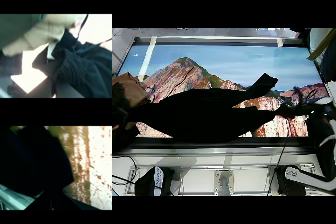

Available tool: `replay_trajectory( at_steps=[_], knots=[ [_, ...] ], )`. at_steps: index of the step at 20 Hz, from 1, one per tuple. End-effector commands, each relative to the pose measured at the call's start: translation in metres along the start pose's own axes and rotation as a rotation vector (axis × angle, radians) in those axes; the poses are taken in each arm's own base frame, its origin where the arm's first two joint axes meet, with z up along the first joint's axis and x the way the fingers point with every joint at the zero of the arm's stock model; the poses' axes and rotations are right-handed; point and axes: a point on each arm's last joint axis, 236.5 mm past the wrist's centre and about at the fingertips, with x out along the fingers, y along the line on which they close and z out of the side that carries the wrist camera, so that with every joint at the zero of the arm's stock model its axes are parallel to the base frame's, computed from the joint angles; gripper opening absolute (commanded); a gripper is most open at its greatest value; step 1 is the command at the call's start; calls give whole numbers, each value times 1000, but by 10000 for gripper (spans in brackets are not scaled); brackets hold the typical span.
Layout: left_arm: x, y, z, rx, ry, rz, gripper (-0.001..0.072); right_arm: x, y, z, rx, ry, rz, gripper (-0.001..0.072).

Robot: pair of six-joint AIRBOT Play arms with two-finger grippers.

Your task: Fold the clothes and pants, and hang the long-sleeved shirts on hangers.

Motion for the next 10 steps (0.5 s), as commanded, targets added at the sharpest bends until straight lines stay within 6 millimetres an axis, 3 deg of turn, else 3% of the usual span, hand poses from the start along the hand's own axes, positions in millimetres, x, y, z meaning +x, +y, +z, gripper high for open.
replay_trajectory(
  at_steps=[1, 4, 5, 7, 10],
  knots=[
    [-12, -7, 38, 12, -90, -8, 18, -79, 74, 5, -157, -49, -10, 6],
    [-4, -8, 46, 4, -75, -11, 19, -145, 126, 14, -259, -207, -162, 5],
    [2, -6, 43, 0, -57, -8, 19, -158, 134, 18, -291, -250, -210, 5],
    [11, -4, 38, -7, -24, -3, 19, -162, 125, 23, -258, -259, -298, 5],
    [18, -1, 33, -10, 3, 2, 19, -128, 78, 33, -143, -159, -352, 5]
  ],
)
